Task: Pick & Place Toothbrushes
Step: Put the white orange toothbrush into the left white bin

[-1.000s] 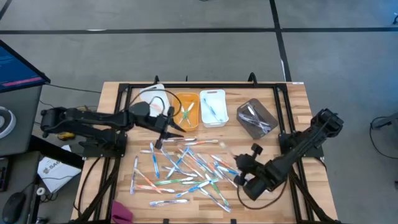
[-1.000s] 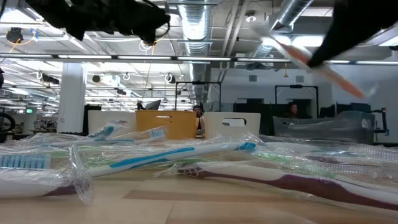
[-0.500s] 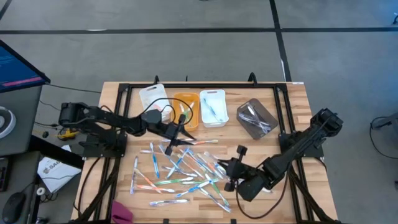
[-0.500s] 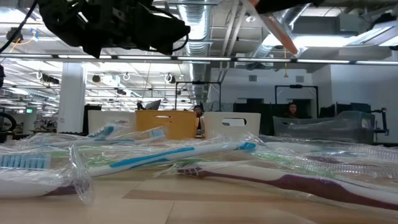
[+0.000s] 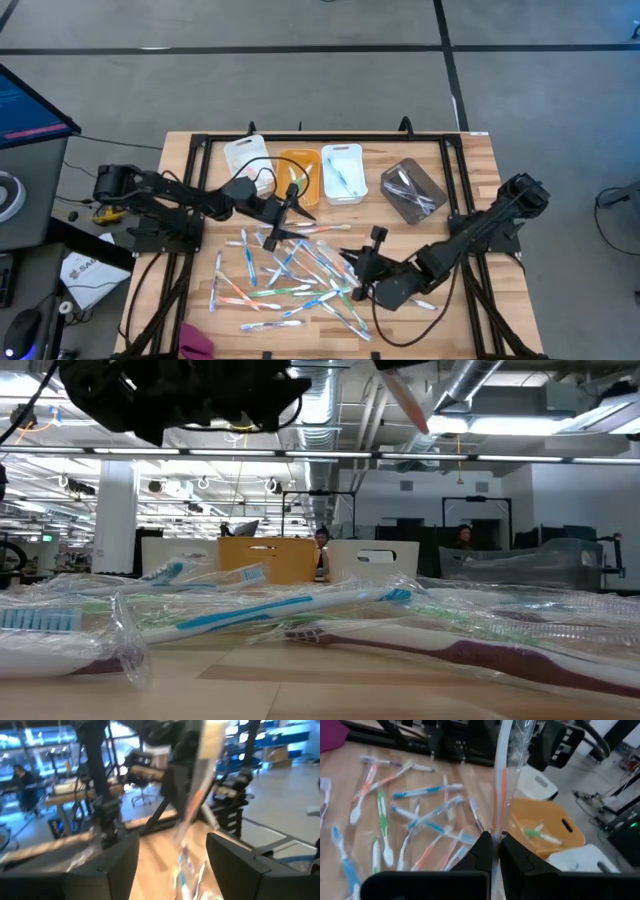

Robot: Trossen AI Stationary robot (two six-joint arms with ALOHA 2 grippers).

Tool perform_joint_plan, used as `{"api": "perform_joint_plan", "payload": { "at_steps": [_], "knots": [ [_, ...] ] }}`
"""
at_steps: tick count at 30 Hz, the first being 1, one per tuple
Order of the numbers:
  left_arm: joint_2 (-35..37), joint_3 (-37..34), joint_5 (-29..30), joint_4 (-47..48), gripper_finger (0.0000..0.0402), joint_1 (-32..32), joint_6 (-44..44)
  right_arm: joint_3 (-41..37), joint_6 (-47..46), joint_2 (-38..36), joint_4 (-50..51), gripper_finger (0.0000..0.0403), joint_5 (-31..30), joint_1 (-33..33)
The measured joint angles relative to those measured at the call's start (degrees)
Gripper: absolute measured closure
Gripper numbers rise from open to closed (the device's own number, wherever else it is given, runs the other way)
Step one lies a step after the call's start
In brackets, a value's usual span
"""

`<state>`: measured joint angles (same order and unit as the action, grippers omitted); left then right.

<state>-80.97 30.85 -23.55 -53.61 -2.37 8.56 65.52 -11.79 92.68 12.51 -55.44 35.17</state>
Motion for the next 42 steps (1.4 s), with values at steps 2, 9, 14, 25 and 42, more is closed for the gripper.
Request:
{"api": "perform_joint_plan", "payload": {
  "at_steps": [2, 9, 14, 25, 42],
  "knots": [
    [0.00, 0.00, -0.05, -1.33, 0.0164, 1.54, 0.27, 0.00, 2.09, 0.00, -2.35, 0.0397, 0.08, -0.67],
    [0.00, 0.00, -0.26, -3.37, 0.0159, 5.34, 3.31, 0.00, 6.23, 0.00, -6.30, 0.0397, 2.04, -2.51],
    [0.00, 0.00, 0.09, -4.43, 0.0160, 5.47, 3.39, 0.00, 7.70, 0.00, -7.90, 0.0397, 4.48, -3.38],
    [-0.02, 0.00, 3.52, -4.41, 0.0158, 5.31, 3.21, 0.00, 12.44, 0.00, -11.02, 0.0397, 6.95, -4.11],
    [-1.25, 0.04, 3.76, -5.74, 0.0159, 5.18, 4.81, 0.00, 17.76, 0.00, -14.88, 0.0397, 23.56, -13.90]
  ]
}}
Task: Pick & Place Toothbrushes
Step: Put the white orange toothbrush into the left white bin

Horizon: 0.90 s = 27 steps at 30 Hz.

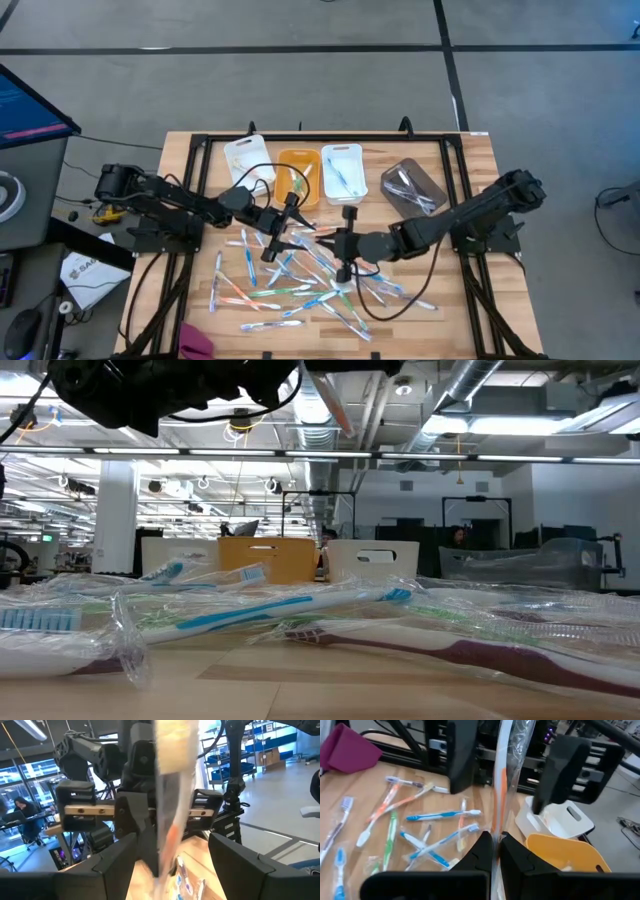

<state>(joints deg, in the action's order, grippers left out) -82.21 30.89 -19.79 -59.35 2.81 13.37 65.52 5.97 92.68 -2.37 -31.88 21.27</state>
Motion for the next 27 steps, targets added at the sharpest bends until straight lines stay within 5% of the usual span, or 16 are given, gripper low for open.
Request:
{"api": "perform_joint_plan", "payload": {
  "at_steps": [9, 21, 27],
  "knots": [
    [0.00, 0.00, 0.09, 0.39, 0.0208, 0.00, 0.13, -0.11, 0.04, 1.75, 0.38, 0.0397, 1.94, -1.92],
    [0.09, 0.02, 1.31, 2.31, 0.0384, 0.00, 4.07, -0.07, -0.82, 2.32, 0.14, 0.0389, 2.46, -2.11],
    [0.08, 0.03, 3.77, 4.43, 0.0389, 0.00, 4.35, -0.06, -6.80, 2.34, 1.11, 0.0344, 2.27, -2.22]
  ]
}}
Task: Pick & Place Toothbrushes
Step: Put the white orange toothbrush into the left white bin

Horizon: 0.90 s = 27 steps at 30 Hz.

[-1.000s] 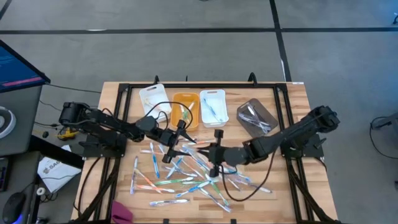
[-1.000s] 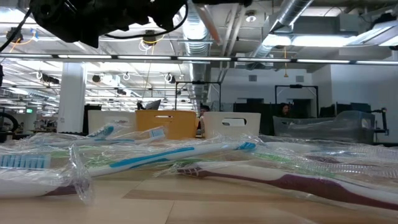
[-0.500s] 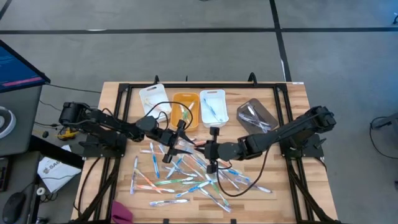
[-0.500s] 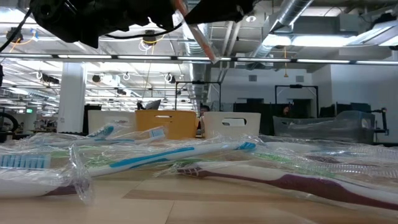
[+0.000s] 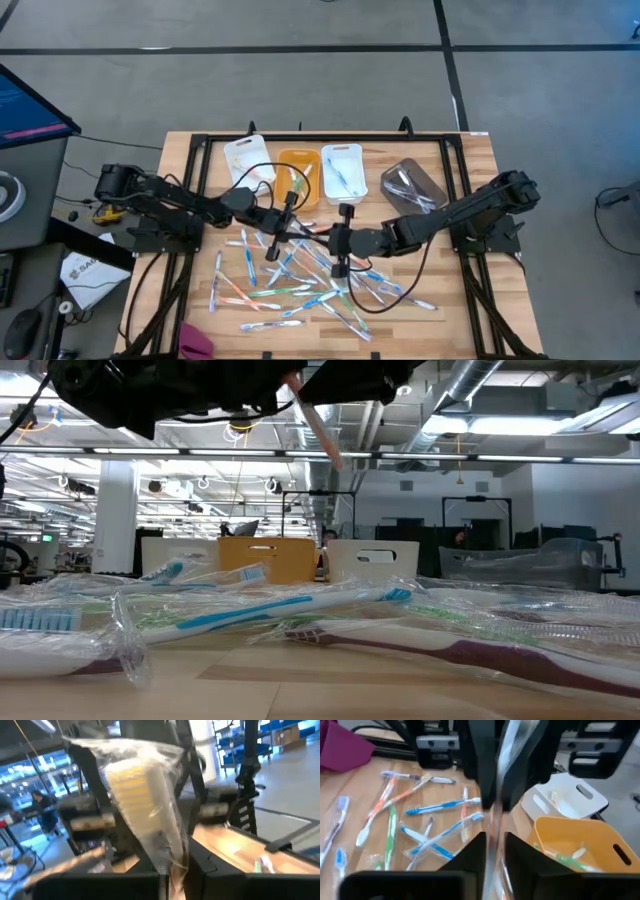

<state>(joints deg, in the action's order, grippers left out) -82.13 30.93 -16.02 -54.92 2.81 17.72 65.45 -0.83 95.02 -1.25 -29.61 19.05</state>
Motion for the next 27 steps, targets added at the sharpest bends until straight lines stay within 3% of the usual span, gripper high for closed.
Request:
{"api": "perform_joint_plan", "payload": {
  "at_steps": [10, 15, 21, 27],
  "knots": [
    [0.01, -0.06, 0.03, 0.53, 0.0389, 0.00, 0.02, 0.06, -4.81, -0.17, 4.89, 0.0203, -6.68, 1.31],
    [3.90, -0.06, -0.03, 7.74, 0.0389, -0.44, 0.05, 0.06, -8.79, -1.74, 13.71, 0.0162, -6.86, 3.90],
    [15.36, -0.06, 0.70, 21.77, 0.0389, -1.45, 0.04, 0.09, -31.95, -7.63, 33.30, 0.0153, -23.00, 8.76],
    [30.14, 0.12, 12.35, 36.49, 0.0389, -1.44, 3.04, 0.06, -56.21, -10.34, 50.87, 0.0153, -30.21, 15.42]
  ]
}}
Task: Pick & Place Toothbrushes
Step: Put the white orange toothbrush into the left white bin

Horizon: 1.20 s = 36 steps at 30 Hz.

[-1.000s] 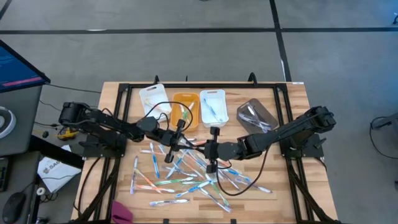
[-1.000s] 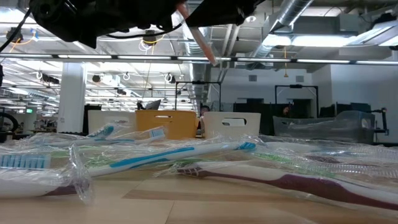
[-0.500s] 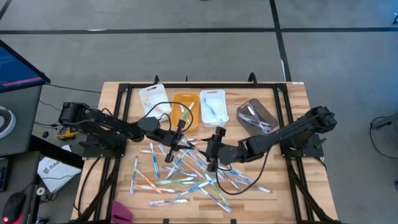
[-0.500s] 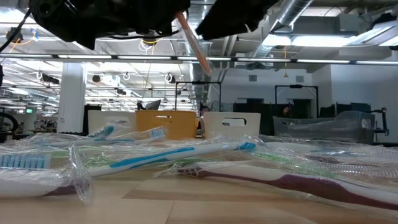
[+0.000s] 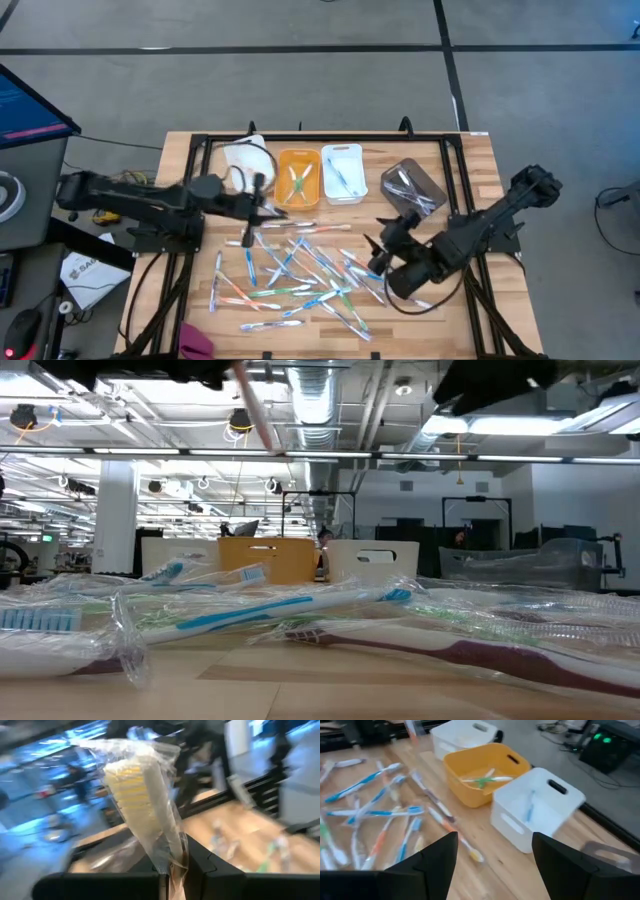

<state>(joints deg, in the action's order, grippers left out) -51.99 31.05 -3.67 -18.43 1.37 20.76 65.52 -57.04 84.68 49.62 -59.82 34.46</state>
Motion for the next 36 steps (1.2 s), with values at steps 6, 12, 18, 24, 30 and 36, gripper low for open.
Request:
{"api": "perform_joint_plan", "payload": {
  "at_steps": [6, 12, 18, 24, 30, 36],
  "knots": [
    [9.74, 4.89, 14.42, 19.20, 0.0389, 0.00, 0.03, -0.23, -8.03, 1.03, 6.50, 0.0153, -3.68, 2.28],
    [9.04, 14.07, 25.09, 38.84, 0.0389, 0.00, 0.03, -0.17, -9.03, 0.90, 6.51, 0.0153, -3.94, 1.66],
    [3.87, 22.59, 28.87, 51.70, 0.0388, -1.68, 6.79, -0.17, -9.02, 0.90, 6.50, 0.0153, -3.71, 1.47],
    [-1.97, 24.17, 29.01, 53.78, 0.0389, -9.52, 16.23, -0.17, -9.00, 0.90, 6.52, 0.0153, -3.68, 0.42],
    [-5.99, 24.15, 25.74, 56.62, 0.0388, -19.68, 25.21, -0.17, -8.57, 0.90, 6.60, 0.0153, -3.27, 0.23],
    [-7.93, 23.40, 11.40, 57.32, 0.0385, -28.15, 31.79, -0.17, -8.57, 0.90, 6.69, 0.0153, -3.23, 0.28]
  ]
}}
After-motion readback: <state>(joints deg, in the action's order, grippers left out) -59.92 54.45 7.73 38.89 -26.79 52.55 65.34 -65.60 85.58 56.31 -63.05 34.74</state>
